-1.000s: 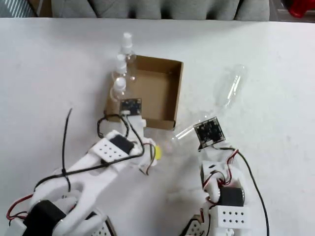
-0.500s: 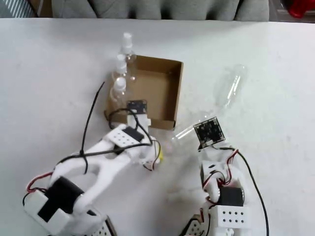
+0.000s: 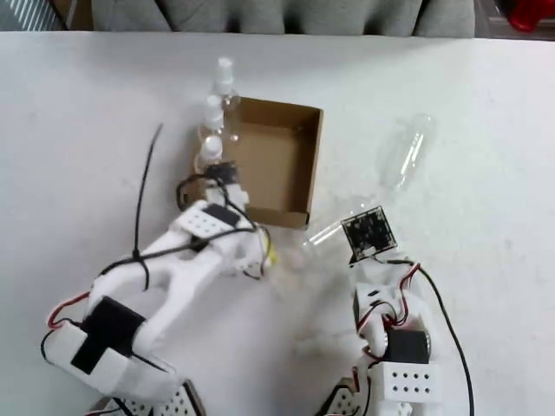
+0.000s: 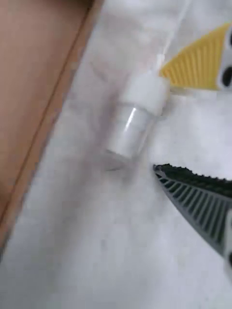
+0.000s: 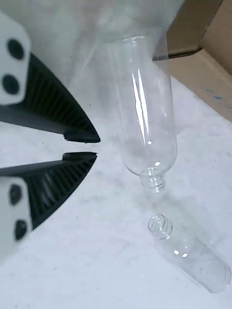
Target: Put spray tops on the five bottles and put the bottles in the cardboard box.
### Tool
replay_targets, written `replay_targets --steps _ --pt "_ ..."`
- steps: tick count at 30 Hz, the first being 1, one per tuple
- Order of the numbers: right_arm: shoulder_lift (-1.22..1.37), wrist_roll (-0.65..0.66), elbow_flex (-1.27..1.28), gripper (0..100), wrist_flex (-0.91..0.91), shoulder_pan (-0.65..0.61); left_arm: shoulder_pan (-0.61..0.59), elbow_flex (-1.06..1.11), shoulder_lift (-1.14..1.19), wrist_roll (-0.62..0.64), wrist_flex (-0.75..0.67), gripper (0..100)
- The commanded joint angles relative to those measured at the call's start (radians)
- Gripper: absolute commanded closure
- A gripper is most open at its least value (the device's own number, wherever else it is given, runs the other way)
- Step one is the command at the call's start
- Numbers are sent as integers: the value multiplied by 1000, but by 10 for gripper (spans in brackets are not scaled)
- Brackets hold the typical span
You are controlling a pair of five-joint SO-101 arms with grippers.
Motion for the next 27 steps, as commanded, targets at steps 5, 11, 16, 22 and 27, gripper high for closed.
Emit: replay_targets --steps 5,11,16,22,27 --pt "-10 12 11 981 -15 -8 -116 -60 -5 126 -58 752" --pt "-10 14 11 981 -15 -8 -105 -58 -7 129 -64 751" --pt "-10 14 11 981 -15 -8 -44 -49 -22 69 -63 751" --pt "-10 14 11 981 -15 -8 -25 37 -197 64 -72 751" --pt "-10 14 11 981 -15 -8 -33 86 -341 91 -72 751"
